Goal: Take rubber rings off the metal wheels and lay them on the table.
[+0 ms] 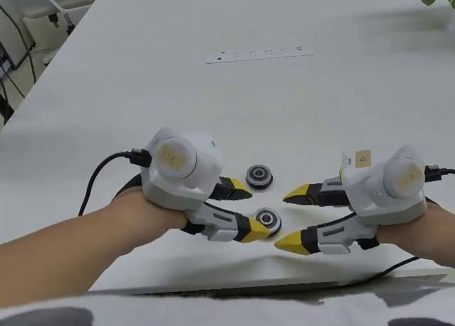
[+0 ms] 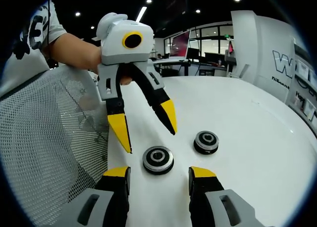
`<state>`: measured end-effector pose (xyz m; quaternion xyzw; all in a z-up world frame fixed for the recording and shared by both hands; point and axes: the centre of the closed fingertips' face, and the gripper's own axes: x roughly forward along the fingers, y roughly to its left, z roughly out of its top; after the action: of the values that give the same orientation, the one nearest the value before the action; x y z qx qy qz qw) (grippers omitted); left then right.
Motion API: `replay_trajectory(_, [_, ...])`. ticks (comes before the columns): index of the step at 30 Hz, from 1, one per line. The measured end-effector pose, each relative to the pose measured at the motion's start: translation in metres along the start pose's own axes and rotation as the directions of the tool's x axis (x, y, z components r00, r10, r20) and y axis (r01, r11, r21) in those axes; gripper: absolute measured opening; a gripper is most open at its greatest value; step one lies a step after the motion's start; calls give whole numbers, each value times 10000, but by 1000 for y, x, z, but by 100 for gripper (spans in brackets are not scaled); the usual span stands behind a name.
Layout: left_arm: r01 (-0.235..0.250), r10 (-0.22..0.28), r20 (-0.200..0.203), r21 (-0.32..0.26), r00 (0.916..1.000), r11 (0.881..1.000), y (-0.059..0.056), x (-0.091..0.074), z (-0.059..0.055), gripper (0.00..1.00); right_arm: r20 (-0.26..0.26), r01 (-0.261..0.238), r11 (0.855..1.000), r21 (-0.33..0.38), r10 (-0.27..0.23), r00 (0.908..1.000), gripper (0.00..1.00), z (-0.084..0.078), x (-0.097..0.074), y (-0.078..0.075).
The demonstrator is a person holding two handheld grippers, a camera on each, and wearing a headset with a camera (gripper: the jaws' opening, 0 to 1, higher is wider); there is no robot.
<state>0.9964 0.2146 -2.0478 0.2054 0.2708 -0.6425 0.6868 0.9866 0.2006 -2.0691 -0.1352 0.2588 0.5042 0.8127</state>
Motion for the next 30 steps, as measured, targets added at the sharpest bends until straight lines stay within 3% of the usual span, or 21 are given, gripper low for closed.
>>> replay_trajectory(14, [381, -370, -381, 291, 9986, 9988, -8, 9, -7, 25, -129, -53, 10000, 56, 54, 9999, 45, -4, 1, 2])
replay_trajectory(30, [330, -320, -330, 312, 9989, 9990, -9, 15, -5, 16, -133, -158, 9999, 51, 159, 9998, 44, -3, 3, 1])
